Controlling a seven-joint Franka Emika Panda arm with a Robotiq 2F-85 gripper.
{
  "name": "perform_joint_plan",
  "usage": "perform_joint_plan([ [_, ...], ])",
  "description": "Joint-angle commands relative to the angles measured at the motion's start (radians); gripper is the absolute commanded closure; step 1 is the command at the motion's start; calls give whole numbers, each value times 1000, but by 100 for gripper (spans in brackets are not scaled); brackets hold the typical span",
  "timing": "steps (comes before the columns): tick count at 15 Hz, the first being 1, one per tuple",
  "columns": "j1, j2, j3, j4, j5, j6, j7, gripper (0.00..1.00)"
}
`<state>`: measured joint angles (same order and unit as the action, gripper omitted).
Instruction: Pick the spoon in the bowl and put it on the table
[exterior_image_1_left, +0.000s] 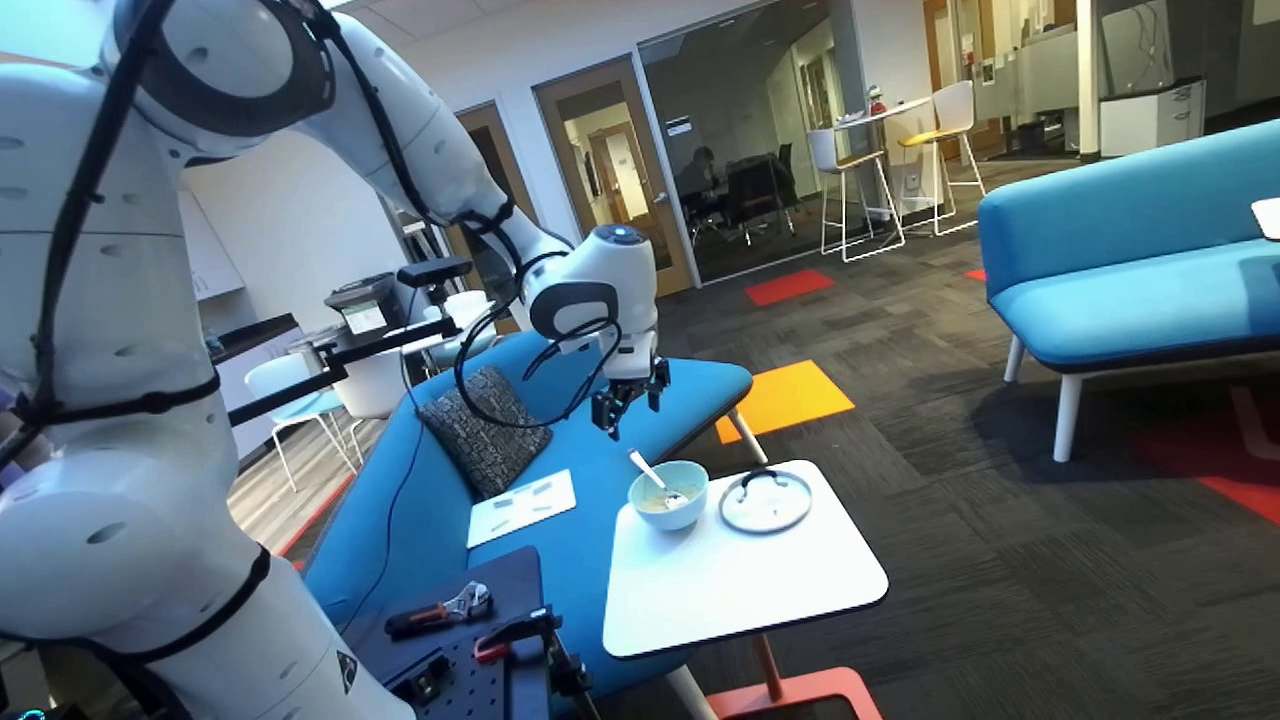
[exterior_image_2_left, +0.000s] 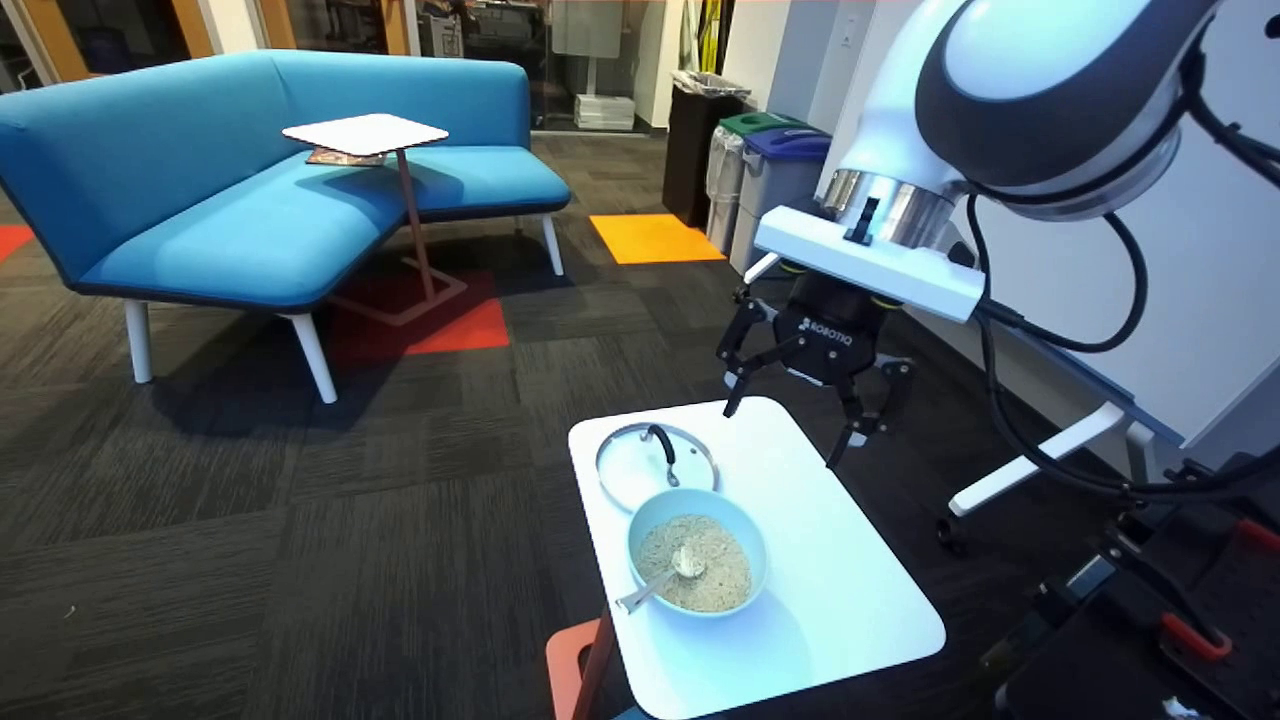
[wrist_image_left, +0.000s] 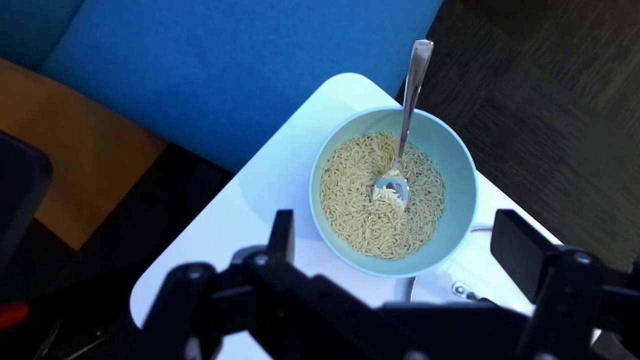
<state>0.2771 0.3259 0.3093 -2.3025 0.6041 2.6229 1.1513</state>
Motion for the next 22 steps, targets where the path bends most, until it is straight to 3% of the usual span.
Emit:
perform_joint_plan([
  [1,14,-2,-14,1,5,-5,-3,0],
  [6,9,20,-12,17,36,-17,13,0],
  [8,39,55,-26,28,16,-7,85,0],
  [12,55,121,7,48,63,11,104,0],
  [18,44,248,96,149,317,96,-82,0],
  [22,79,350,88,241,449,161,-201,0],
])
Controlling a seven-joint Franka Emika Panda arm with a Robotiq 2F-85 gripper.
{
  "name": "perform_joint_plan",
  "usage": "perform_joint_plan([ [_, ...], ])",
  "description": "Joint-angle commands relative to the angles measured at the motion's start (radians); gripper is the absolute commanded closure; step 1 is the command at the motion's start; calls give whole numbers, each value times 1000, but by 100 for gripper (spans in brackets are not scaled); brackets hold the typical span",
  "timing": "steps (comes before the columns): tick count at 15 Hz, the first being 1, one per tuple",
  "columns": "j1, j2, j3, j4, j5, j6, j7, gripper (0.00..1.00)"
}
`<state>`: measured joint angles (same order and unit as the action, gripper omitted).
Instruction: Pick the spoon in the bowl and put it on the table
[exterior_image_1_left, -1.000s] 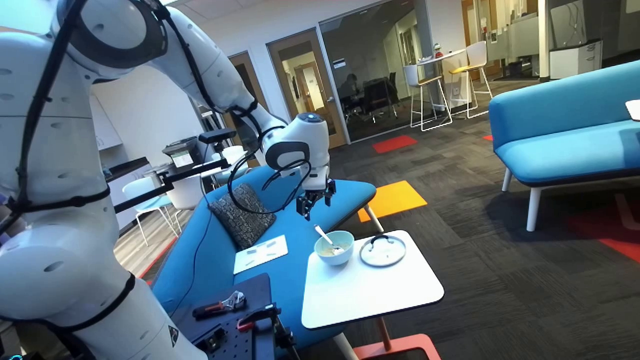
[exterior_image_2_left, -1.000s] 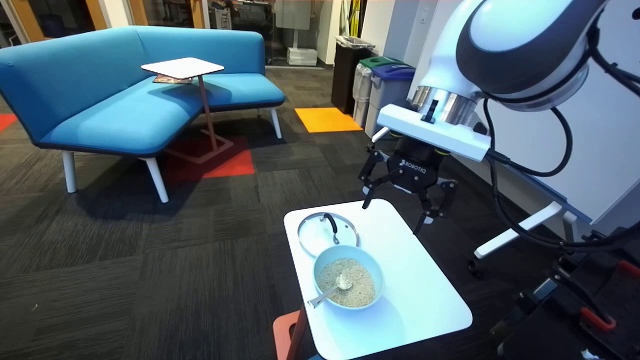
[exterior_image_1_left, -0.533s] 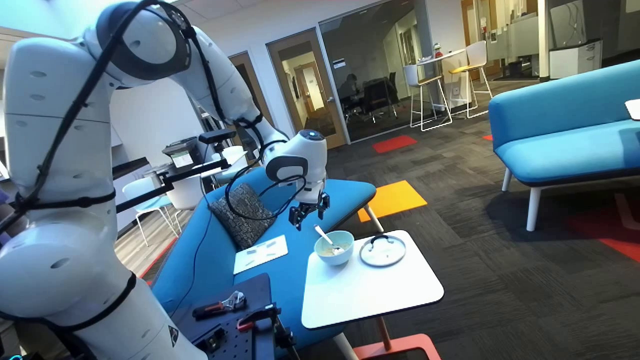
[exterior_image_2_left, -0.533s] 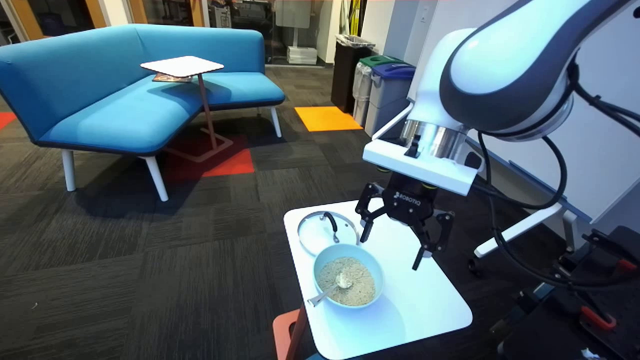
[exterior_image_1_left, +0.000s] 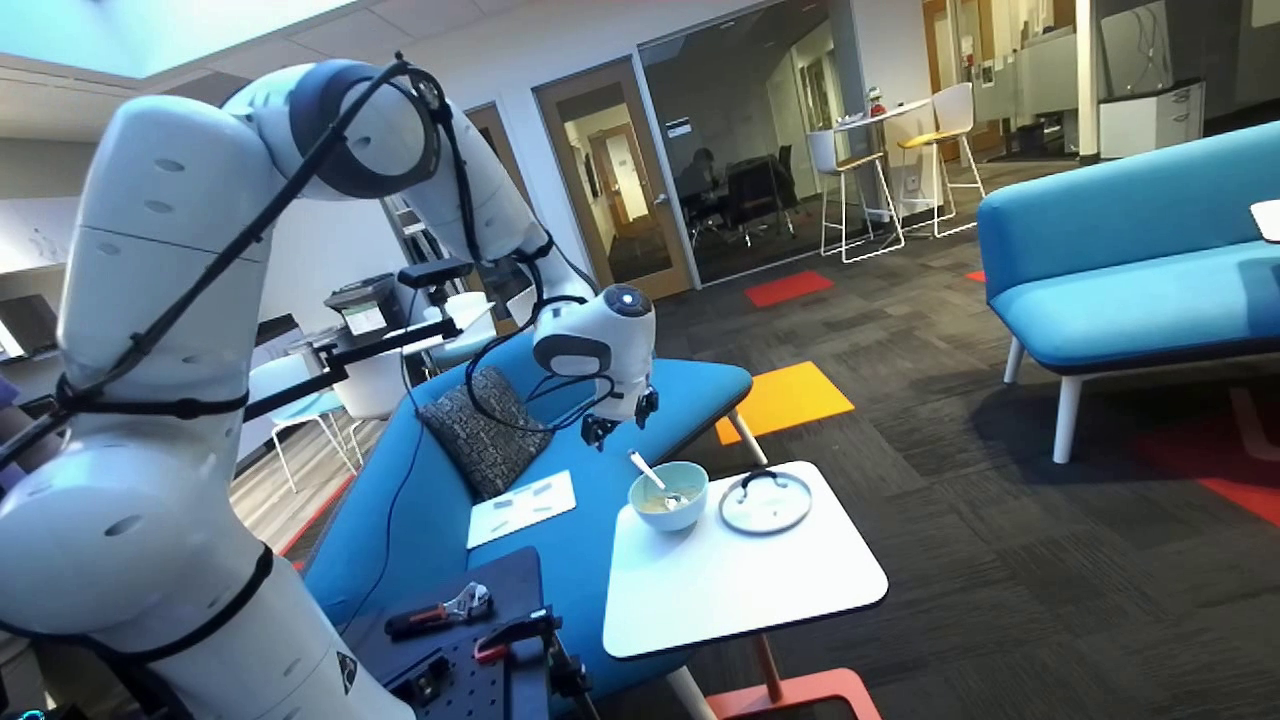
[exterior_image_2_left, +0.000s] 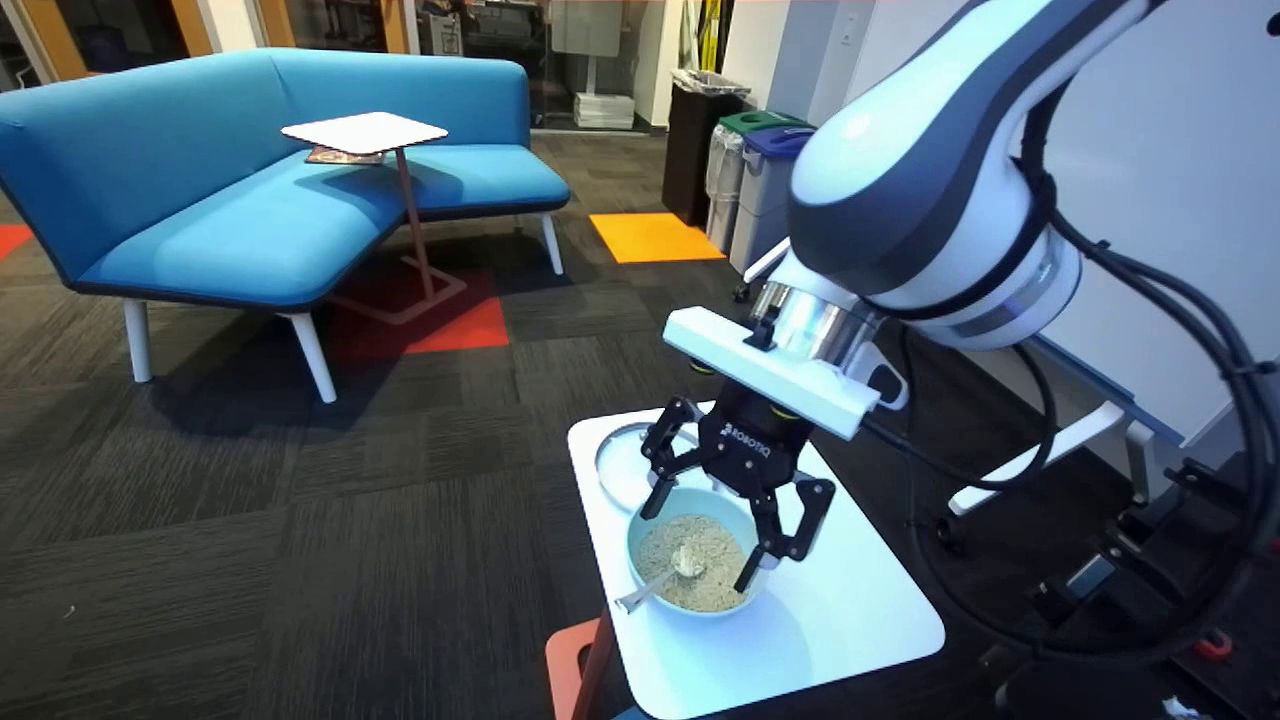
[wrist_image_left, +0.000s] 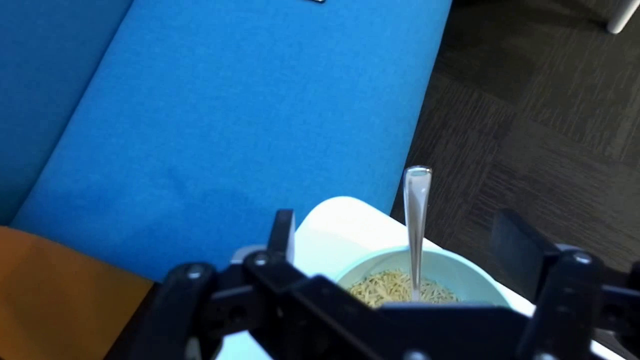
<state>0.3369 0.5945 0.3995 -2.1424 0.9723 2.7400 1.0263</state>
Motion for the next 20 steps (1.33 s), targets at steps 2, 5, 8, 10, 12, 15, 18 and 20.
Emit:
perform_joint_plan([
  [2,41,130,-19,121,113,60,-103,0],
  [5,59,188,-31,161,147,67,-124,0],
  [8,73,235,-41,194,169,62,-131,0],
  [10,76,255,-40,209,185,61,-134,0],
  [12,78,269,-39,222,202,61,-136,0],
  [15,82,281,-40,234,219,60,-141,28],
  [18,83,285,-41,240,231,61,-144,51],
  [20,83,287,-41,242,239,63,-147,66],
])
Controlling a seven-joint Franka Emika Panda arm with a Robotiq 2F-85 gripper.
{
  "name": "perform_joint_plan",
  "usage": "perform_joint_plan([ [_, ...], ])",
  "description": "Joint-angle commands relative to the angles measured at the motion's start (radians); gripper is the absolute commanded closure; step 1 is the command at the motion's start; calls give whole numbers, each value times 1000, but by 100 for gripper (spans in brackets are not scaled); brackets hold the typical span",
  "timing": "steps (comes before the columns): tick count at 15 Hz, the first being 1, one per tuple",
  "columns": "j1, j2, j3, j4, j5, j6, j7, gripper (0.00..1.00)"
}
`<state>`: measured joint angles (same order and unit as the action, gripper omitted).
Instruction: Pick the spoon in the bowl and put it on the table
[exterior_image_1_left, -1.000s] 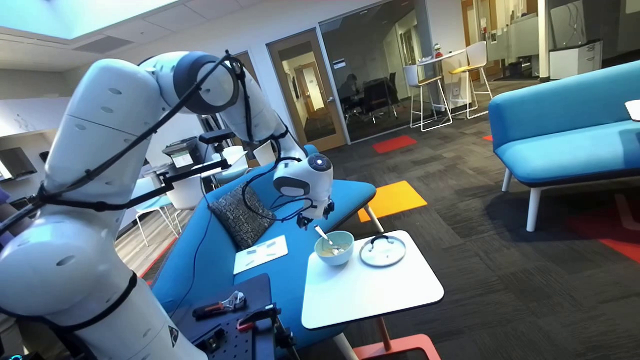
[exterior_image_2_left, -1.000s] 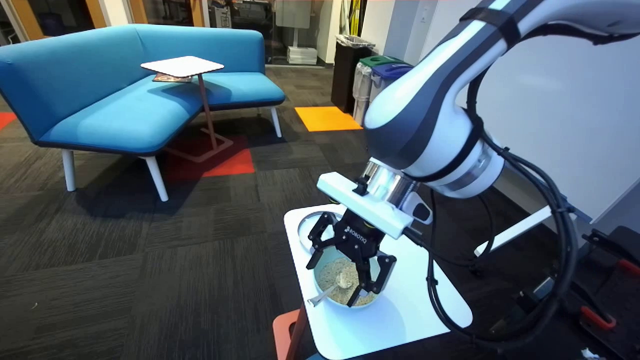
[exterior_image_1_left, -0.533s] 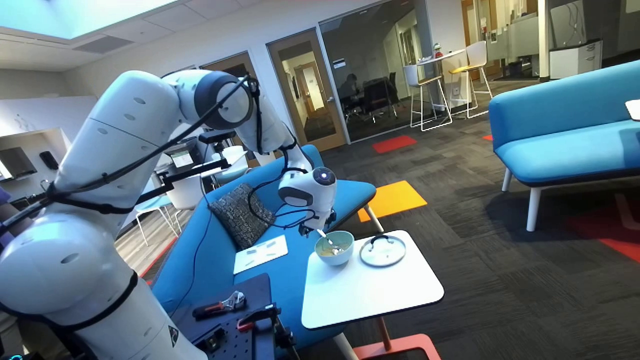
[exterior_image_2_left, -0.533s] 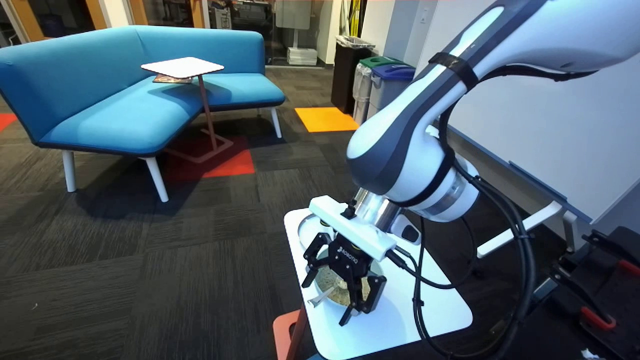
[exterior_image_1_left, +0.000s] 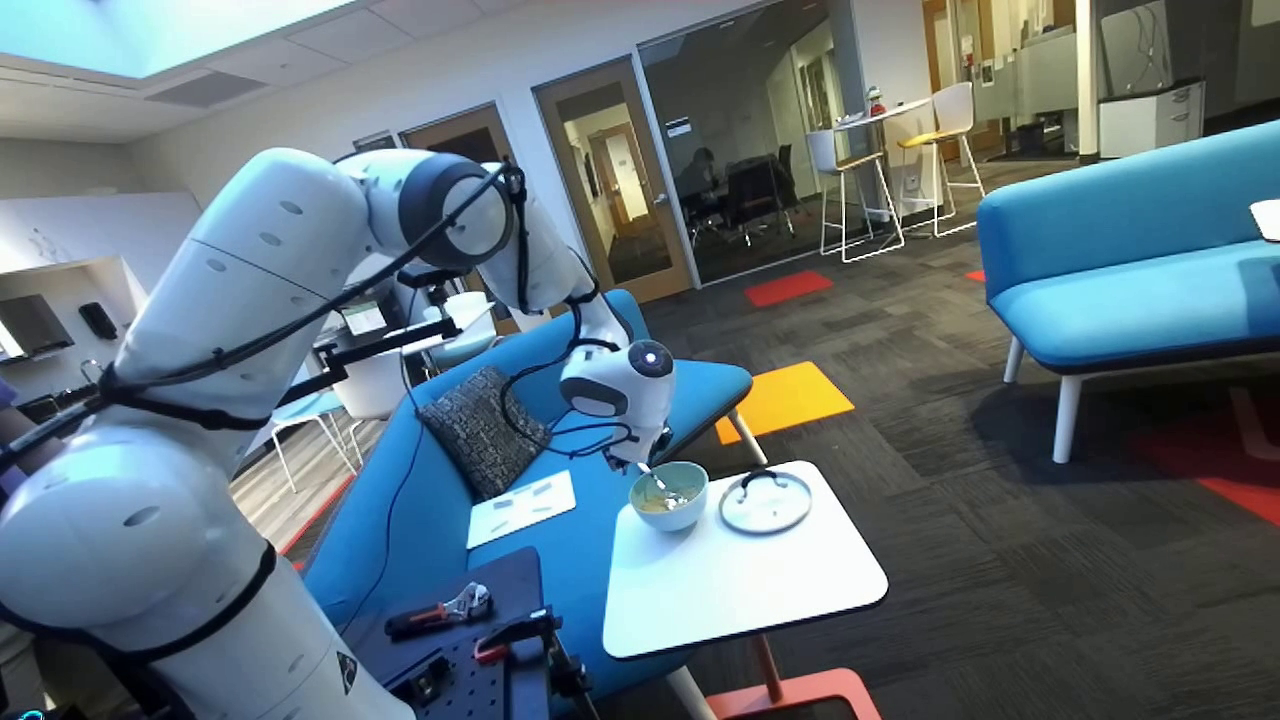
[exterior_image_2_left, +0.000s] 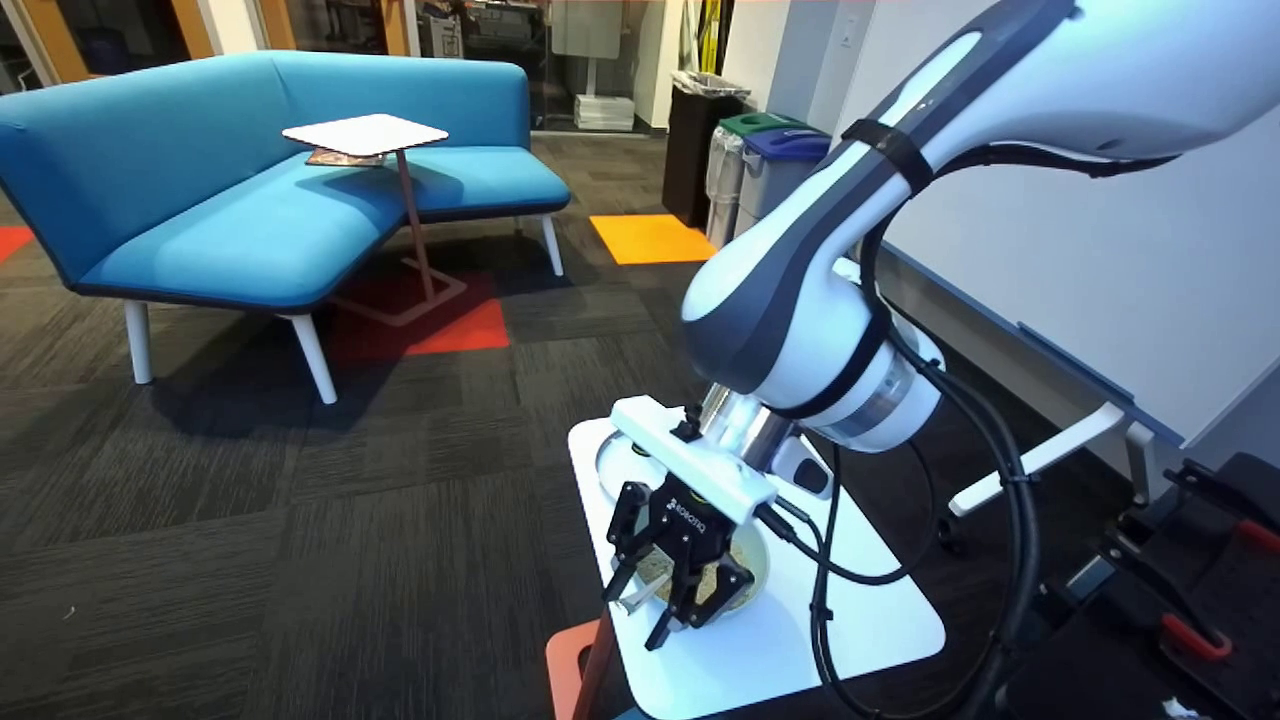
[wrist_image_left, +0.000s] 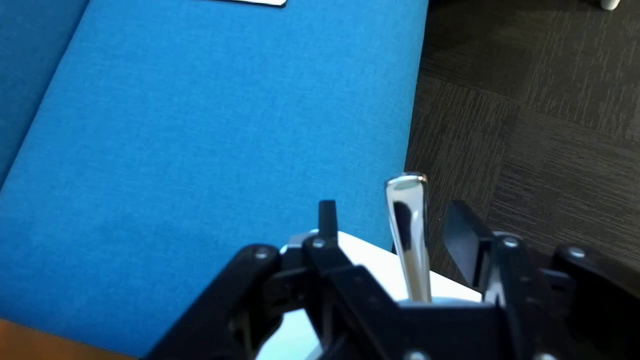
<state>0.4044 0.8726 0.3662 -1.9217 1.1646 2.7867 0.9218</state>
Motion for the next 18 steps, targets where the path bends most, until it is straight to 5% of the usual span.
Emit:
perform_joint_plan([
  [1,16,9,-8,21,48,16,-42,73],
  [5,13,3,-6,13,68,20,-65,99],
  [11,-15,-38,6,-23,187,18,-200,95],
  [18,-87,-107,1,-60,452,-74,-508,95],
])
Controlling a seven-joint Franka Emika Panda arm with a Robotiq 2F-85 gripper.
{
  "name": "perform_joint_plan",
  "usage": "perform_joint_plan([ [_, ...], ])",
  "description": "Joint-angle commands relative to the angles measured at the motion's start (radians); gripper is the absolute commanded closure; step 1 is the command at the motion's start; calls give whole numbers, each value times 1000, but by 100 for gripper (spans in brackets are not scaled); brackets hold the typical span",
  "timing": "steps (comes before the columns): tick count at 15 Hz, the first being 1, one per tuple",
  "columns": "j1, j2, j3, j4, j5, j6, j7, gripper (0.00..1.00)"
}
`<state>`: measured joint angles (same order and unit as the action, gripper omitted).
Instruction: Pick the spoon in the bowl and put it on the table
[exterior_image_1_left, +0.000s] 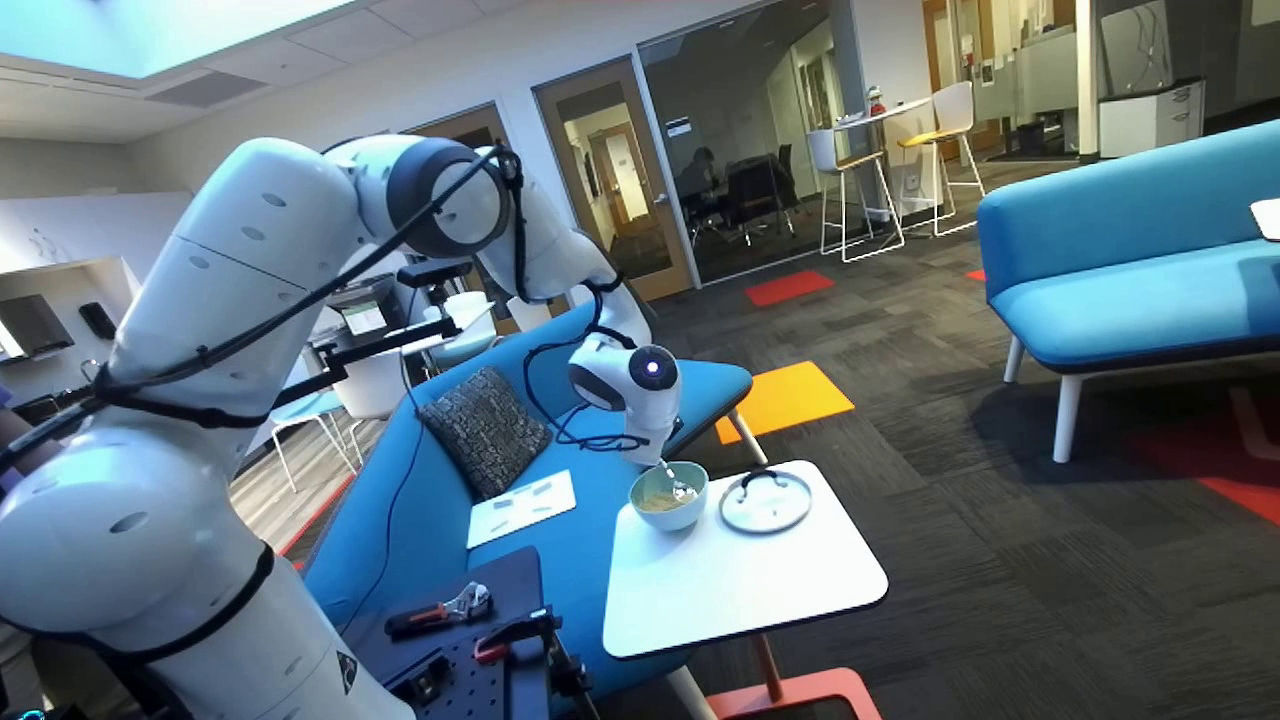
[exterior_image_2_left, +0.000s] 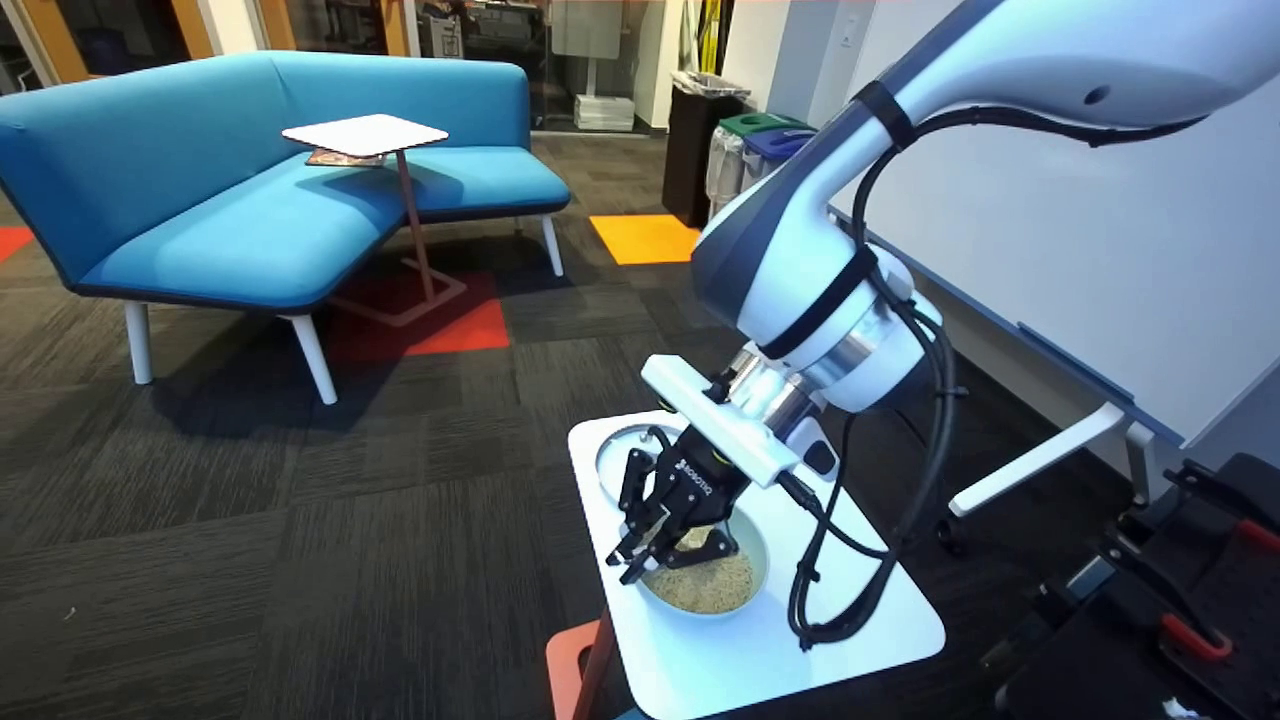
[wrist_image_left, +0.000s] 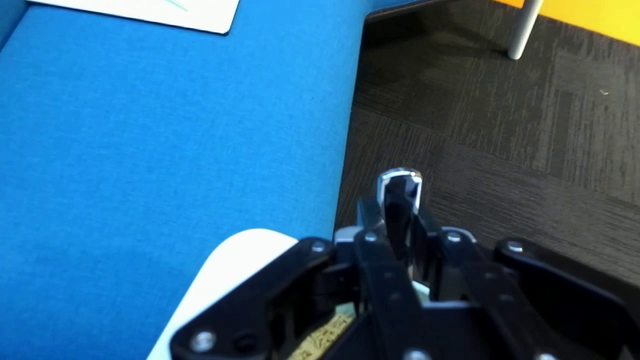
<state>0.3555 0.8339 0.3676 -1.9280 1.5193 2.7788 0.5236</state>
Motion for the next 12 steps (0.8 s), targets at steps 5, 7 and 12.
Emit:
perform_joint_plan([
  [5,-92,-117,-24,-120,187,-290,-249,95],
  [7,-103,-135,-45,-157,182,-378,-252,95],
  [12,-133,-166,-102,-233,178,-573,-262,95],
])
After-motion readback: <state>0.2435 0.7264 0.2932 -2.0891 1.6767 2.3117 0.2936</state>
